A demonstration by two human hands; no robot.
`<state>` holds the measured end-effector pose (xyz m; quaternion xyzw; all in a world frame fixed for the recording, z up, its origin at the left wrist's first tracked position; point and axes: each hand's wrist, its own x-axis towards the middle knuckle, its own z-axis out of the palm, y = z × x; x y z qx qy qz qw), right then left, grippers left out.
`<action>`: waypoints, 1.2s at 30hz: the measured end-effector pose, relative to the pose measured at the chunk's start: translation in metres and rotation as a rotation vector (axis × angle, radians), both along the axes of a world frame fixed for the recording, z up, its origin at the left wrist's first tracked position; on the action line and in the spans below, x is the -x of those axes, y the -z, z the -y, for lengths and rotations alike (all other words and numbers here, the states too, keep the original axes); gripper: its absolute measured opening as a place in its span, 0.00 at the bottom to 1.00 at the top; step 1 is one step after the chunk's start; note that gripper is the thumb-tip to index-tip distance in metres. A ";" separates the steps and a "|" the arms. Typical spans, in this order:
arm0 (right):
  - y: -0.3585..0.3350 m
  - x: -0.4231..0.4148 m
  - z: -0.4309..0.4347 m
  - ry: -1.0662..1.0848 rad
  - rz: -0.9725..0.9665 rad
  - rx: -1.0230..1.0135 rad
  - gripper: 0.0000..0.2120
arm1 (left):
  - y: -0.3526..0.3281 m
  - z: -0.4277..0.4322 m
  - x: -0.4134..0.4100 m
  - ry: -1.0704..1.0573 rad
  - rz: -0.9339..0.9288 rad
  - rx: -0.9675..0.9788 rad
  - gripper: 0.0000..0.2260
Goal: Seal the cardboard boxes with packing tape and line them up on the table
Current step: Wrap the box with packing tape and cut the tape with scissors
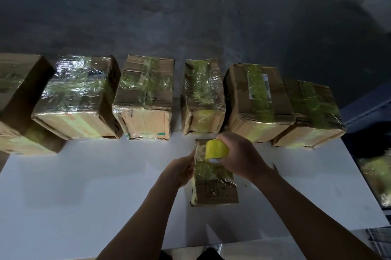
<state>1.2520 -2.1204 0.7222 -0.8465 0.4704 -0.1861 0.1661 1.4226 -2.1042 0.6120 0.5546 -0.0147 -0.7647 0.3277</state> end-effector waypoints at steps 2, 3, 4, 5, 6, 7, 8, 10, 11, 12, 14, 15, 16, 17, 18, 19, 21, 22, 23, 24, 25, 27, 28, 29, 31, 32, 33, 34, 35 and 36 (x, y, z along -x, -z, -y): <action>0.000 0.000 0.000 -0.007 0.004 0.000 0.19 | -0.001 0.000 0.000 -0.030 -0.056 -0.021 0.13; 0.000 0.001 0.000 -0.011 0.008 -0.003 0.19 | -0.003 0.000 0.002 -0.044 -0.048 -0.034 0.12; 0.000 0.001 0.000 -0.015 0.011 -0.004 0.19 | 0.000 0.001 0.005 -0.070 0.018 -0.034 0.11; 0.000 0.002 -0.001 -0.019 0.013 -0.003 0.19 | 0.002 0.002 0.009 -0.070 0.138 -0.010 0.12; 0.000 0.002 -0.001 -0.023 0.011 0.000 0.20 | 0.004 0.004 0.013 -0.063 0.289 0.019 0.15; 0.000 0.003 -0.001 -0.023 0.006 0.006 0.21 | 0.007 0.005 0.017 -0.061 0.407 0.063 0.20; 0.000 0.004 0.000 -0.019 0.002 0.009 0.22 | 0.012 0.004 0.020 -0.053 0.463 0.085 0.26; -0.001 0.008 0.000 -0.012 -0.004 0.005 0.23 | 0.019 -0.003 0.024 -0.026 0.456 0.075 0.34; -0.001 0.009 0.000 -0.016 -0.011 0.003 0.24 | 0.020 -0.008 0.025 -0.010 0.447 0.069 0.33; -0.001 0.009 -0.001 -0.026 -0.018 0.005 0.24 | 0.016 -0.012 0.027 0.004 0.459 0.069 0.31; 0.000 0.009 -0.002 -0.037 -0.028 0.012 0.23 | 0.015 -0.014 0.031 0.010 0.558 0.104 0.28; 0.001 0.009 -0.002 -0.032 -0.032 0.019 0.24 | 0.011 -0.015 0.033 -0.007 0.640 0.135 0.26; 0.001 0.008 -0.001 -0.026 -0.037 0.023 0.24 | 0.006 -0.015 0.033 -0.028 0.725 0.168 0.23; 0.000 0.008 -0.001 -0.022 -0.041 0.028 0.24 | 0.001 -0.015 0.032 -0.052 0.793 0.211 0.21; 0.000 0.008 0.000 -0.021 -0.041 0.032 0.24 | -0.005 -0.015 0.031 -0.082 0.822 0.257 0.20; -0.001 0.008 0.001 -0.021 -0.039 0.031 0.23 | -0.010 -0.016 0.029 -0.105 0.809 0.301 0.20; -0.002 0.007 0.000 -0.019 -0.037 0.027 0.23 | -0.024 -0.020 0.029 -0.069 0.795 0.390 0.19; -0.001 0.007 -0.001 -0.016 -0.037 0.027 0.23 | -0.028 -0.022 0.029 -0.006 0.839 0.428 0.17; -0.001 0.006 -0.001 -0.015 -0.038 0.022 0.24 | -0.032 -0.024 0.030 0.060 0.899 0.464 0.15; -0.001 0.005 -0.001 -0.018 -0.038 0.011 0.23 | -0.034 -0.025 0.031 0.111 0.954 0.489 0.14; -0.001 0.003 -0.002 -0.024 -0.035 -0.005 0.23 | -0.035 -0.025 0.033 0.150 1.003 0.502 0.14; -0.004 0.003 -0.001 -0.041 -0.008 -0.058 0.24 | -0.034 -0.023 0.035 0.196 1.110 0.504 0.15; -0.005 0.005 0.000 -0.056 0.009 -0.093 0.24 | -0.033 -0.023 0.037 0.208 1.154 0.493 0.15; -0.006 0.009 0.000 -0.078 0.016 -0.124 0.25 | -0.032 -0.022 0.039 0.208 1.182 0.479 0.15; -0.007 0.018 0.000 -0.114 -0.007 -0.180 0.26 | -0.035 -0.022 0.043 0.195 1.211 0.453 0.14; -0.009 0.023 0.000 -0.113 -0.026 -0.213 0.26 | -0.037 -0.023 0.045 0.197 1.224 0.449 0.14; -0.010 0.027 0.001 -0.104 -0.046 -0.240 0.26 | -0.038 -0.024 0.046 0.197 1.237 0.458 0.14; -0.012 0.031 0.002 -0.094 -0.061 -0.256 0.26 | -0.038 -0.025 0.047 0.197 1.249 0.472 0.13; -0.015 0.034 0.004 -0.089 -0.076 -0.259 0.25 | -0.038 -0.026 0.048 0.193 1.260 0.488 0.13; -0.018 0.037 0.006 -0.087 -0.094 -0.249 0.25 | -0.038 -0.026 0.049 0.183 1.271 0.500 0.12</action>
